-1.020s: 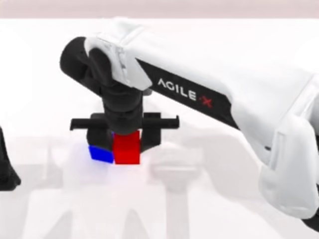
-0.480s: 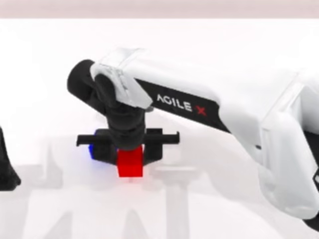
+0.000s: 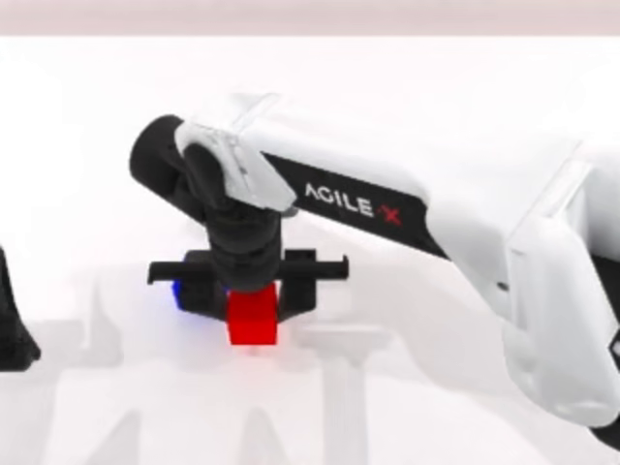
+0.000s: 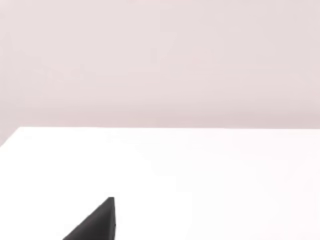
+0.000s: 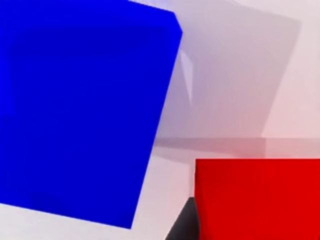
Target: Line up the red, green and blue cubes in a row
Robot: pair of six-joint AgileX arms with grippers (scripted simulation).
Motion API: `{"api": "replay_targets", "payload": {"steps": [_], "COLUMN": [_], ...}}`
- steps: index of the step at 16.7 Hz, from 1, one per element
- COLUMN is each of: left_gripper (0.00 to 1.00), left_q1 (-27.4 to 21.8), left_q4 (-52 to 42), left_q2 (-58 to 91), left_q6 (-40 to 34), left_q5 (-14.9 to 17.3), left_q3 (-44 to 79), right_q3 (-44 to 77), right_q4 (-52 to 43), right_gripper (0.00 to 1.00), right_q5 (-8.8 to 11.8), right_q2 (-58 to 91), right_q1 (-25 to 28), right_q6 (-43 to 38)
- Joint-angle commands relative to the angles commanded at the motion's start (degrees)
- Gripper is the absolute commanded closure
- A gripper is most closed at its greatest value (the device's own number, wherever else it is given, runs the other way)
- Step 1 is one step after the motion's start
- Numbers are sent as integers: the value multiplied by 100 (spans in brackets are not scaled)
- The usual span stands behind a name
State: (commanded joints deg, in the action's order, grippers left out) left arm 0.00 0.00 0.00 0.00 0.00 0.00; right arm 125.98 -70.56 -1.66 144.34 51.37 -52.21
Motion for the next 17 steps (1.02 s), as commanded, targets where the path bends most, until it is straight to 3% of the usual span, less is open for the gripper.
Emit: {"api": "replay_targets", "payload": {"steps": [5, 17], "left_gripper": [0, 0], "left_q1": [0, 0], "left_q4": [0, 0], "left_q2": [0, 0], "left_q6": [0, 0], "left_q5": [0, 0], "left_q3": [0, 0], "right_q3": [0, 238], "right_q4": [0, -234], "right_gripper": [2, 0], "right_q5": [0, -2], "right_q2": [0, 41], "right_q1": [0, 18], "right_q6": [0, 6]}}
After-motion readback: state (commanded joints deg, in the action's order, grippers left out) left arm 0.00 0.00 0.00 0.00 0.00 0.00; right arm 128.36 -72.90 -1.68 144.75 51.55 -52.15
